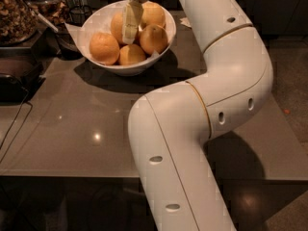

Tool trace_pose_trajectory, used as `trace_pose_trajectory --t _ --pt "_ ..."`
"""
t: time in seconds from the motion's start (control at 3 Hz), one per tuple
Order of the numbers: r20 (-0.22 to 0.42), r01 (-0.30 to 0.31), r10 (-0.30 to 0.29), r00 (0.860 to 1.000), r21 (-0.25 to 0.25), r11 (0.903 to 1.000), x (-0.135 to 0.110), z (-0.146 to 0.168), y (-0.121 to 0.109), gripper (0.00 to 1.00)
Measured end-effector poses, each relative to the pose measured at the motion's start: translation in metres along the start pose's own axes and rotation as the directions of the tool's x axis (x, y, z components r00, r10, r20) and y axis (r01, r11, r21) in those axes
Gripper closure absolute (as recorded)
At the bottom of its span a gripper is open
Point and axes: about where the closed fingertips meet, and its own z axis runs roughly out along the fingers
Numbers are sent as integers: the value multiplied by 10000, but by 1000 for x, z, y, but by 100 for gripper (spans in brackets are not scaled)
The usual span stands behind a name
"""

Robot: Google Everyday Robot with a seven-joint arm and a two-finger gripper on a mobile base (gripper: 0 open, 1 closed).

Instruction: Pick orange from white bowl

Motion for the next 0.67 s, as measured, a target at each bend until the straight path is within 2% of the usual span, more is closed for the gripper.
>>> trace_pose_trajectory --t 0.33,0.67 --pt "187 -88 89 9998 -45 10000 -1 5 0 0" --pt "201 -97 105 9997 -392 9992 -1 10 7 0"
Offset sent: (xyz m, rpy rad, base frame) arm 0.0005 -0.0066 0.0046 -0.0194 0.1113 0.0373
